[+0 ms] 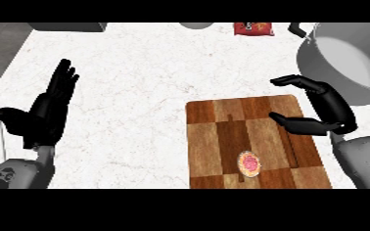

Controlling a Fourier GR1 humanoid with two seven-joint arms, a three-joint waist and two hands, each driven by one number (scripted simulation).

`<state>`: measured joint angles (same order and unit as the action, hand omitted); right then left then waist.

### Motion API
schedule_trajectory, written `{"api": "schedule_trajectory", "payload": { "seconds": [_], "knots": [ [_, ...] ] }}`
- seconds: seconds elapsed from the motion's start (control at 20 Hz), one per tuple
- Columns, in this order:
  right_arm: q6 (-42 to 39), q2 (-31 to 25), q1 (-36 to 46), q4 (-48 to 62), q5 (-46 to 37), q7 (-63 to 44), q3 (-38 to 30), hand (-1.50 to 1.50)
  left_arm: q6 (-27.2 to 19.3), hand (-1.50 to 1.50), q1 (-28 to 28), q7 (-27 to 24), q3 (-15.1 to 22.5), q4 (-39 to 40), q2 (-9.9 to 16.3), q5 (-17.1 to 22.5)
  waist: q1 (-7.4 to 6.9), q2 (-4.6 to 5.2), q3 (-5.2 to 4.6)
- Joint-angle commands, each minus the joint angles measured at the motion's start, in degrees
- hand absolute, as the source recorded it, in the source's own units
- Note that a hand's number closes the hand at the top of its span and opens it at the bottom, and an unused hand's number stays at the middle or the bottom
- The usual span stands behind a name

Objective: Pick the cupcake from the cutting board and place it in the pot

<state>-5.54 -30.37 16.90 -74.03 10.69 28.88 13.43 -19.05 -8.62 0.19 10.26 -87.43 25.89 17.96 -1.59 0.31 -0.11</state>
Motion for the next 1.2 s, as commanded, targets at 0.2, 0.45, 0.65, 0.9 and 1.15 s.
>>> {"api": "schedule_trajectory", "payload": {
  "seconds": [0.2, 0.45, 0.65, 0.9, 1.15],
  "knots": [
    [-7.53, -0.32, 2.47, 9.71, -5.86, 19.82, -1.73, -1.50, -2.41, 0.00, -2.91, 4.49, -2.80, -0.07, -2.73, -0.59, 1.30, -0.22, 0.14],
    [-14.70, -8.21, 5.28, 1.28, -7.02, 6.73, 0.19, -1.50, -0.66, 0.00, -4.88, 9.53, -4.22, -4.00, -0.18, 0.77, 1.51, -0.49, 0.07],
    [-16.87, -12.38, 3.89, -7.65, -14.21, -1.29, 7.57, -1.50, -1.03, 0.00, -1.33, 6.96, -3.76, -3.50, -1.23, -0.05, 1.73, -0.87, -0.07],
    [-21.55, -15.66, 6.70, -15.09, -19.46, -11.26, 11.79, -1.50, 1.42, 0.00, -0.12, 6.64, -5.33, -4.31, 0.12, 0.98, 1.36, -0.76, -0.03],
    [-24.04, -12.66, 4.84, -25.29, -23.05, -24.65, 16.79, -1.50, 2.36, 0.00, -3.28, 7.97, -7.33, -1.94, 0.40, 1.21, 2.02, -0.55, 0.02]
  ]
}}
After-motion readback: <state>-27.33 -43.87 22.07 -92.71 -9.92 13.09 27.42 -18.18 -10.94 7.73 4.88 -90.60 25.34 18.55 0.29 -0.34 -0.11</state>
